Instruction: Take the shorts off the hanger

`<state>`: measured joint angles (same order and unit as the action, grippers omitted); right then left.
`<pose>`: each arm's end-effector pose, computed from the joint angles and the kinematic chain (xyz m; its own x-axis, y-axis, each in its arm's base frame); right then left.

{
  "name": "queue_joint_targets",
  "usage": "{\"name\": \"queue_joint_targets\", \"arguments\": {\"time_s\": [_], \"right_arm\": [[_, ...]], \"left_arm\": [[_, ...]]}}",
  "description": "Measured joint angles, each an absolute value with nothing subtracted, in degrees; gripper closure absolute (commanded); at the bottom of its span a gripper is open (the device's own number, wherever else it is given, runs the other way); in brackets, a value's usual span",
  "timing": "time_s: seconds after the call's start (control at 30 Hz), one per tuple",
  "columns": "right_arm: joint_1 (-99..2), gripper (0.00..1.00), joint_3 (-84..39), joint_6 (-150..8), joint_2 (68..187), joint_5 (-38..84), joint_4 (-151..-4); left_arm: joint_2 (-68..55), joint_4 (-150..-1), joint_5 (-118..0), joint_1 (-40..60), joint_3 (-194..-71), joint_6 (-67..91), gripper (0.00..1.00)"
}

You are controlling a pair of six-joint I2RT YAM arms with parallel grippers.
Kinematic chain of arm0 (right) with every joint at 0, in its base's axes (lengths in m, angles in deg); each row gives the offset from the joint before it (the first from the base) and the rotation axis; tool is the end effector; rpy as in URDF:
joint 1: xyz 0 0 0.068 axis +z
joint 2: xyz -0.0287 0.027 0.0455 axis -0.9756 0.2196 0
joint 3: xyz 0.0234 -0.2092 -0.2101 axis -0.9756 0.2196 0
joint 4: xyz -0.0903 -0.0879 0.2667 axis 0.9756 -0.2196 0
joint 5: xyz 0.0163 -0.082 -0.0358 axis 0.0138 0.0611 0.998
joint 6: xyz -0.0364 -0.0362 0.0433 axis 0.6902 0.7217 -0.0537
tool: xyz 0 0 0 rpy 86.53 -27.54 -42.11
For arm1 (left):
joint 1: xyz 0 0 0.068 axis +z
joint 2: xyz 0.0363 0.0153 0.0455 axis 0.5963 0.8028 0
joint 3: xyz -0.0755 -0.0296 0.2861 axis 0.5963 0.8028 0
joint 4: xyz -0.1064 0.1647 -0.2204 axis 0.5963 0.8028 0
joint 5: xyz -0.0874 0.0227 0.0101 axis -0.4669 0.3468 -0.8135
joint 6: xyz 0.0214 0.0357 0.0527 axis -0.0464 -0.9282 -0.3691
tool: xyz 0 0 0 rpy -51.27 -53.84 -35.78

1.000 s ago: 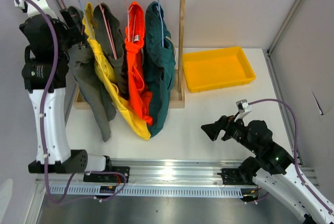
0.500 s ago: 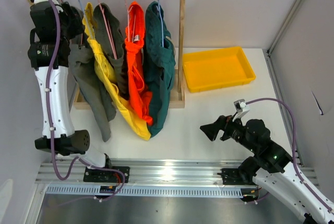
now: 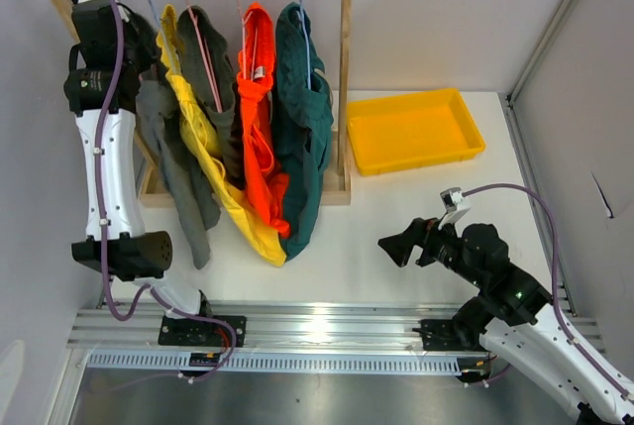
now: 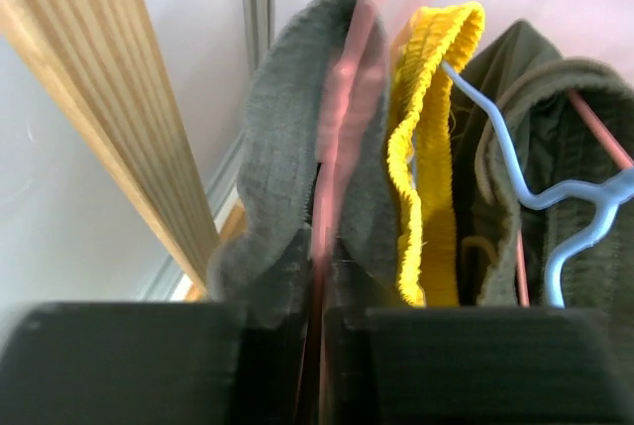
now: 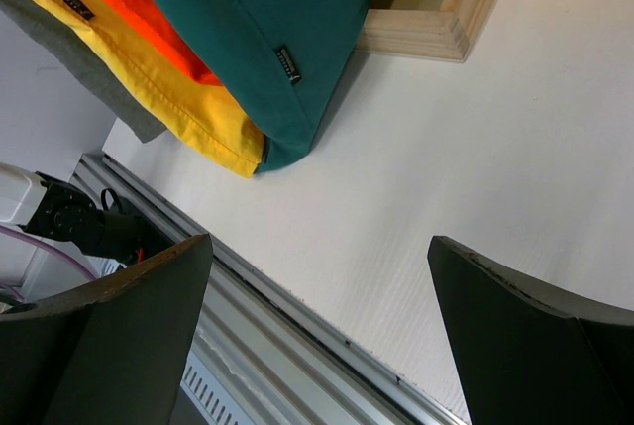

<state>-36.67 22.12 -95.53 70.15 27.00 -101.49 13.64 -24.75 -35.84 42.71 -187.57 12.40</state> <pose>0.1093 0.0987 0.2862 -0.5568 0.2043 -0.8051 -0.4810 0.7109 0.5130 0.3684 0.0532 0.5649 -0.2132 -0.2189 -0.9522 -0.3964 0.9101 -0.1205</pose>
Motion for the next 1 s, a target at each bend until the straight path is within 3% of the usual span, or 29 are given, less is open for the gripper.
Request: {"name": "queue_joint_targets", "arguments": {"time_s": [0.37,0.63,1.0], "right_arm": [[-36.7,0.00,22.1,-95.5,70.4,27.0,-101.5],[-36.7,0.01,20.7,-94.2,74.1,26.4,-101.3],[-34.7,0.01,-1.5,-89.3,93.0,25.5,-99.8]], "left_arm": [[12.9,-24.2,-35.4,43.0,-188.0,13.7,1.00],[5.8,-22.8,-34.5,40.6,-188.3,13.9,1.00],[-3.1,-20.3,-34.6,39.3,-193.3,14.8,1.00]]}}
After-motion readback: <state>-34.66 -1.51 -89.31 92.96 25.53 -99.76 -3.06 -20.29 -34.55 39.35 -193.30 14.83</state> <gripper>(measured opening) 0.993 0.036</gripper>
